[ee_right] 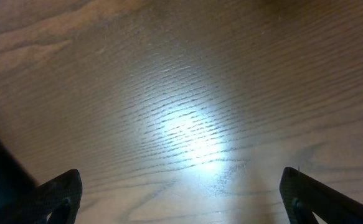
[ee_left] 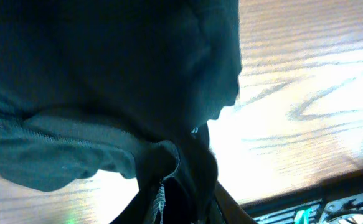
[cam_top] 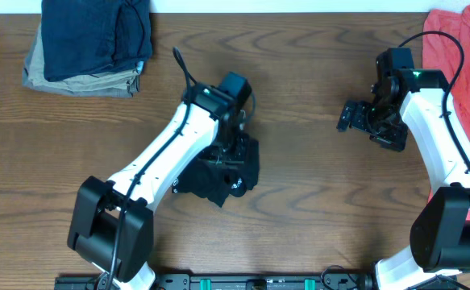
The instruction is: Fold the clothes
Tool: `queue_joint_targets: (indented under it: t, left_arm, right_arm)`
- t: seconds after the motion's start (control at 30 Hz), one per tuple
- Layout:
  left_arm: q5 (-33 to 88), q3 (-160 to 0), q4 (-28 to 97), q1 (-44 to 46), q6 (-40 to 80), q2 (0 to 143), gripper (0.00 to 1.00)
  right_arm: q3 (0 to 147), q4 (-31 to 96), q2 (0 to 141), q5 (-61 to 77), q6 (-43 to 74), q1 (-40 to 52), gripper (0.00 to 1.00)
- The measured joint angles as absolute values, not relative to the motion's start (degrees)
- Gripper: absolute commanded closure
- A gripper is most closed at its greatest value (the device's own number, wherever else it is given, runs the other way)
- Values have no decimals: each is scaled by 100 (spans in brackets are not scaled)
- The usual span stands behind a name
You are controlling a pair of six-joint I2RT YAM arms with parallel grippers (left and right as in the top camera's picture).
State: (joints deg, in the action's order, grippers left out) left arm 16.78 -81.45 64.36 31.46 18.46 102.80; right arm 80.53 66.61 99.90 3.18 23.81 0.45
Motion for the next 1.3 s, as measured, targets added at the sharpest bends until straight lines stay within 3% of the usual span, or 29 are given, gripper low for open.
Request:
queue_joint_targets:
  t: [0.17,0.3,0.6,0.8,1.1,1.3]
  left_arm:
    - [1706,-7909,6316,3238,1931,10280,78]
    - [1734,-7935,6453,3247,1977,10276,90]
    - [1656,-8103,6707,3159,1946,9402,85]
    - [1024,-8184,6788,2602,2235,8849,85]
    - [729,-7994,6182,2121,2405,9386,86]
    - [1243,-7909,5568,2145,2423,10374,94]
  right_arm:
    - [8053,6661,9990,316,2381,45,1]
    - [8053,6661,9990,318,2381,45,1]
    - [8053,6661,9990,316,2381,45,1]
    - [8053,6661,9990,318,2381,45,1]
    - [8053,6659,9990,316,2381,45,1]
    - [8053,6661,9990,316,2381,45,1]
